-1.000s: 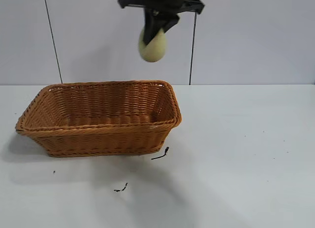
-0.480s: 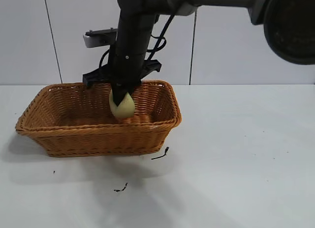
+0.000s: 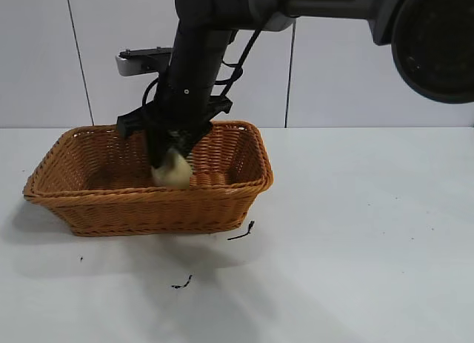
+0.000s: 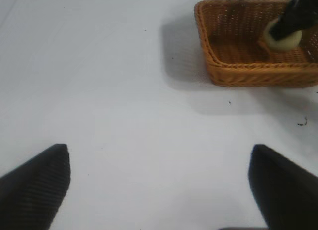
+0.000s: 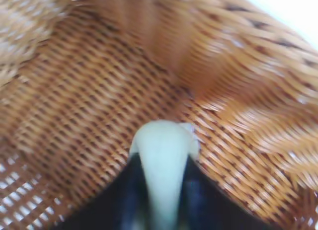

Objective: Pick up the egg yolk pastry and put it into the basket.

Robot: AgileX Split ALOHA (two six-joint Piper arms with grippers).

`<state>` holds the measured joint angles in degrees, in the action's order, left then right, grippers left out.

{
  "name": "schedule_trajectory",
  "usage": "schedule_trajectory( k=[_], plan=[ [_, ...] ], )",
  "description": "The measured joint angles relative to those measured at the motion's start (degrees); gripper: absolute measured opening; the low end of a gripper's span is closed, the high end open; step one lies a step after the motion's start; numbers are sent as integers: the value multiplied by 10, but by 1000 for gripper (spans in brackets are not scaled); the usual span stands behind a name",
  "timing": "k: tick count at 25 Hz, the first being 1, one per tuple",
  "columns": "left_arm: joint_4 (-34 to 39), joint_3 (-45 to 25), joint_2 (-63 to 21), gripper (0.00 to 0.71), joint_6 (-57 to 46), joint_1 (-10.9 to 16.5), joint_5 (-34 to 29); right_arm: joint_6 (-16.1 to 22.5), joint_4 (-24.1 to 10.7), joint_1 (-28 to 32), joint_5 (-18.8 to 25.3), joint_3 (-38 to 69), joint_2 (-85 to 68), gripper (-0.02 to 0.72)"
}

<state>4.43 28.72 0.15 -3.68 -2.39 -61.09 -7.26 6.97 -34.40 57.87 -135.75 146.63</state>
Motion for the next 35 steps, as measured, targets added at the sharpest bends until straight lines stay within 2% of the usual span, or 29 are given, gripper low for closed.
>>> schedule_trajectory(
  k=[3,8,11,15,17,19,21,23,28,35],
  plan=[
    [0,0,0,696,0,0,0,-3,0,0,0,0,-1,669],
    [0,0,0,696,0,0,0,-4,0,0,-3,0,-16,692],
    [0,0,0,696,0,0,0,-5,-8,0,11,0,-41,694],
    [0,0,0,696,0,0,0,-5,-51,0,40,-8,-82,694],
    [0,0,0,696,0,0,0,-3,-90,0,52,-15,-105,694],
    [0,0,0,696,0,0,0,9,-124,1,63,-24,-123,694],
    [0,0,0,696,0,0,0,28,-142,10,72,-31,-135,694],
    [0,0,0,696,0,0,0,47,-140,31,75,-33,-140,694],
    [0,0,0,696,0,0,0,58,-100,125,84,-33,-138,694],
    [0,0,0,696,0,0,0,61,-99,263,90,-33,-138,694]
  ],
)
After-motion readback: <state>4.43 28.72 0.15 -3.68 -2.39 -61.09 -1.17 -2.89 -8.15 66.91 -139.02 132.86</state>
